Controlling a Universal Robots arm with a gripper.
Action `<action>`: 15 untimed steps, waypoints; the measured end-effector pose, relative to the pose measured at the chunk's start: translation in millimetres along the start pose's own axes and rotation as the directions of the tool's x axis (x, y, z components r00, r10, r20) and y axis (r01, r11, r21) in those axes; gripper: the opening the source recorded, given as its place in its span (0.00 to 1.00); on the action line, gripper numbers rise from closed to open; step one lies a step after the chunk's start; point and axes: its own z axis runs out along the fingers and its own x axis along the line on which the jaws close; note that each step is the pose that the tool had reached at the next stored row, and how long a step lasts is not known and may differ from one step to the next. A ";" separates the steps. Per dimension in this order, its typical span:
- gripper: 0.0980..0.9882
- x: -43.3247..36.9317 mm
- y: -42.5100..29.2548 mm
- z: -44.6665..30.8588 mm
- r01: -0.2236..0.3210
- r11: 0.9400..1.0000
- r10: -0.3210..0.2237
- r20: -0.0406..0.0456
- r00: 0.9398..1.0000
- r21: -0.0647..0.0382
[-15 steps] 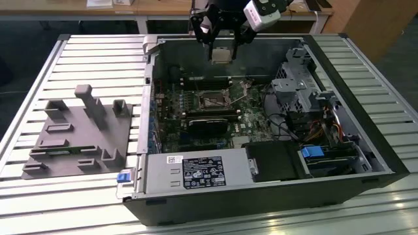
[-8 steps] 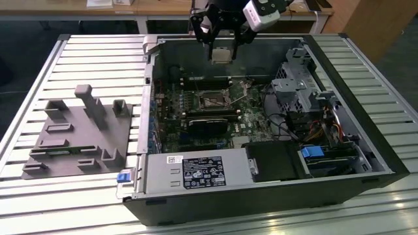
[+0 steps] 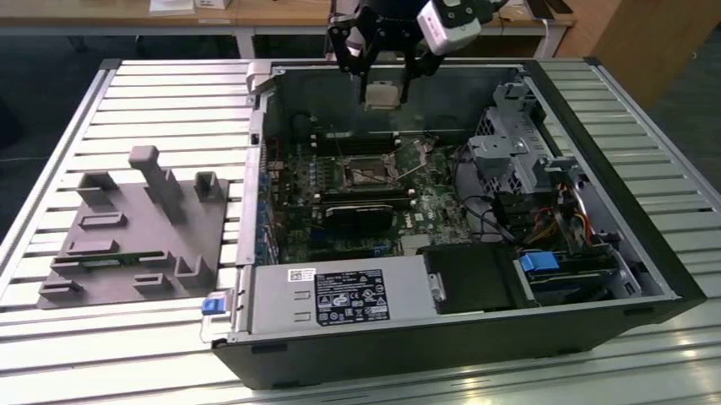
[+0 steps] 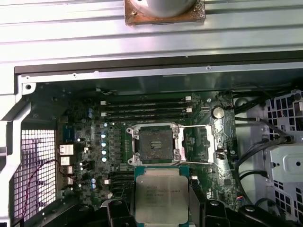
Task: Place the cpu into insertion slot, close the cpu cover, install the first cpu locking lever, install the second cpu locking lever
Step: 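Place the cpu into insertion slot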
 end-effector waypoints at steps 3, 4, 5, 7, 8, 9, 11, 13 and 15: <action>0.50 0.0 0.0 0.0 -0.011 1.000 0.011 0.001 1.000 0.000; 0.50 0.0 0.0 0.0 -0.015 1.000 0.015 0.001 1.000 0.000; 0.50 0.0 0.0 0.0 -0.019 1.000 0.019 0.002 1.000 0.000; 0.50 0.0 0.0 0.0 -0.026 1.000 0.026 0.002 1.000 -0.001; 0.50 0.0 0.0 0.0 -0.029 1.000 0.029 0.003 1.000 -0.001; 0.50 0.0 0.0 0.0 -0.033 0.999 0.033 0.003 0.999 -0.001; 0.50 0.0 0.0 0.0 -0.039 0.999 0.039 0.004 0.999 -0.001; 0.50 0.0 0.0 0.0 -0.046 0.999 0.046 0.004 0.999 -0.001; 0.50 0.0 0.0 0.1 -0.052 0.999 0.052 0.005 0.999 -0.001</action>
